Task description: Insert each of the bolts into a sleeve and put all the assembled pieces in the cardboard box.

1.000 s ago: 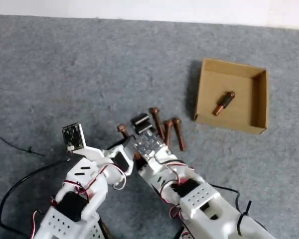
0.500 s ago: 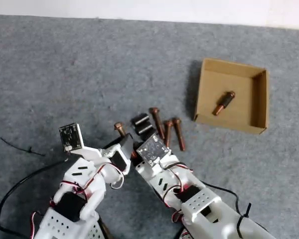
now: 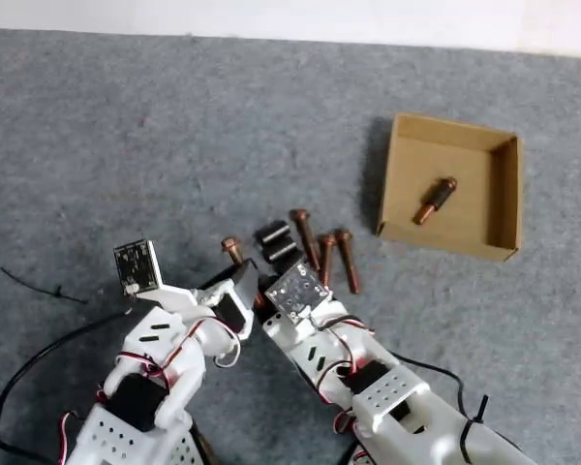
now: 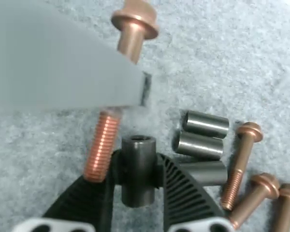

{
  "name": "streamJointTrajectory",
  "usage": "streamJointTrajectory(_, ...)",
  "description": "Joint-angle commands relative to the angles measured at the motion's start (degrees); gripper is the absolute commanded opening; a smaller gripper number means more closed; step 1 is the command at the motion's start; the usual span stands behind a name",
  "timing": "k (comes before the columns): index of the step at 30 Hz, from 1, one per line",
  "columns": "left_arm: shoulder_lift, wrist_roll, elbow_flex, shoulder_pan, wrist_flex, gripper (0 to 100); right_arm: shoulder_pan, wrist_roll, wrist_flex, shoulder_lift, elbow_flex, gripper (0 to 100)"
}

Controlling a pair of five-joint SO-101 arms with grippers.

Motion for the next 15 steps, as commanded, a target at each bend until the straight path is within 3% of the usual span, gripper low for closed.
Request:
streamJointTrajectory(1, -0.31, -0.53, 1.01, 0.4, 0.18, 0, -0.31, 0.53, -2.33, -1.1, 2.15, 0.5)
streamJointTrajectory(6, -0.4, -2.55, 0.92, -1.45, 0.18, 0, -0.31, 0.53, -2.33, -1.1, 2.15, 0.5)
streamJointTrajectory(15, -0.48, -3.69, 1.1, -15.69, -7.47, 0, -0.31, 0.53, -2.33, -1.1, 2.15, 0.5)
